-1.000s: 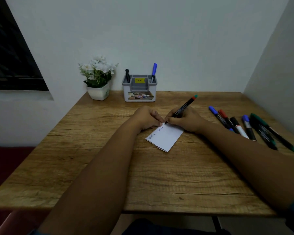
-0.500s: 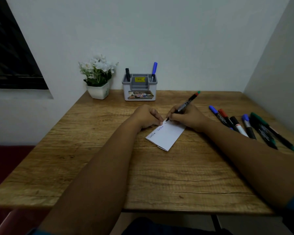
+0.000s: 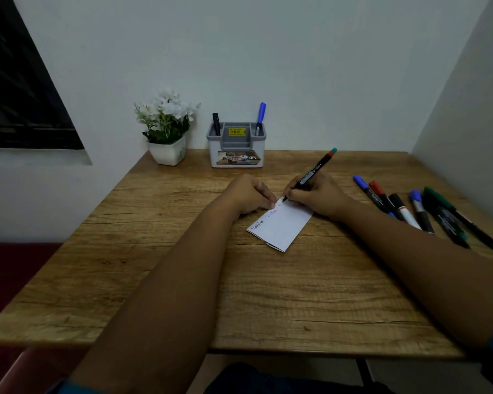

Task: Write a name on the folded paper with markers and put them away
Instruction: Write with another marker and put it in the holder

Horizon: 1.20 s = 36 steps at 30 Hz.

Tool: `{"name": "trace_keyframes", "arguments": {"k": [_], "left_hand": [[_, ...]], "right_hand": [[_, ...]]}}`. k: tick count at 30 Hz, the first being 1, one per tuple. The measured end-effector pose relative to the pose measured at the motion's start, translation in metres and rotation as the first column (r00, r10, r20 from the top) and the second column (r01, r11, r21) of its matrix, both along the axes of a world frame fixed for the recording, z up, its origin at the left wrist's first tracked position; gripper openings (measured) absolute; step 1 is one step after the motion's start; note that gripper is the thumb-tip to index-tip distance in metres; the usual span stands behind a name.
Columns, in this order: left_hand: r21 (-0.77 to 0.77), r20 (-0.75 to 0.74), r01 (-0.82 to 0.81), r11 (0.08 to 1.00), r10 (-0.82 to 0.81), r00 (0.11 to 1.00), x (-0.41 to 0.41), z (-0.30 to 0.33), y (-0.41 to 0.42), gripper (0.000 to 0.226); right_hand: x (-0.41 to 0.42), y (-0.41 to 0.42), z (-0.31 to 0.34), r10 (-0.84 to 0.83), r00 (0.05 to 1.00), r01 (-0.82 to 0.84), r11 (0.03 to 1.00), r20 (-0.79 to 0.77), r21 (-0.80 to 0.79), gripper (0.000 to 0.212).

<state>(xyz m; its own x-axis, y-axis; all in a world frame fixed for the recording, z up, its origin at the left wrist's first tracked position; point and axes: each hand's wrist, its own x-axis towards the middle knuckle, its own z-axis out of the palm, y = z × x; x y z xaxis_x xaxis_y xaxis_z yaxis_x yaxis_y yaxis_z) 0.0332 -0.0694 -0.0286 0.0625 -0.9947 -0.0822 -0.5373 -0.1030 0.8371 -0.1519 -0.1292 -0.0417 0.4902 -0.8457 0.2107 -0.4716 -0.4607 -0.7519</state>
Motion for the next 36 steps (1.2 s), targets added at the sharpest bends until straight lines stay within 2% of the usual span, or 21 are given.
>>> {"name": "trace_keyframes", "arguments": {"k": [11, 23, 27, 36], "left_hand": [[-0.004, 0.001, 0.007, 1.000, -0.007, 1.000, -0.0001, 0.0014, 0.0002, 0.013], [0.002, 0.030, 0.007, 1.000, -0.007, 1.000, -0.0015, 0.0029, 0.0017, 0.014], [-0.009, 0.057, 0.041, 0.999, -0.040, 0.998, -0.0015, 0.0013, 0.0003, 0.017], [-0.012, 0.065, 0.045, 0.999, -0.044, 0.997, -0.0009, 0.0012, -0.0010, 0.018]], "right_hand": [[0.0002, 0.0011, 0.0022, 0.012, 0.998, -0.015, 0.999, -0.064, -0.040, 0.006], [-0.0002, -0.0008, 0.0002, 0.004, 0.999, -0.005, 1.000, -0.045, -0.028, 0.005], [-0.0023, -0.0010, 0.0026, -0.031, 0.999, 0.031, 1.000, 0.026, -0.001, 0.007], [-0.0010, -0.0010, 0.0033, -0.002, 0.999, -0.001, 0.999, -0.052, -0.048, 0.005]]}}
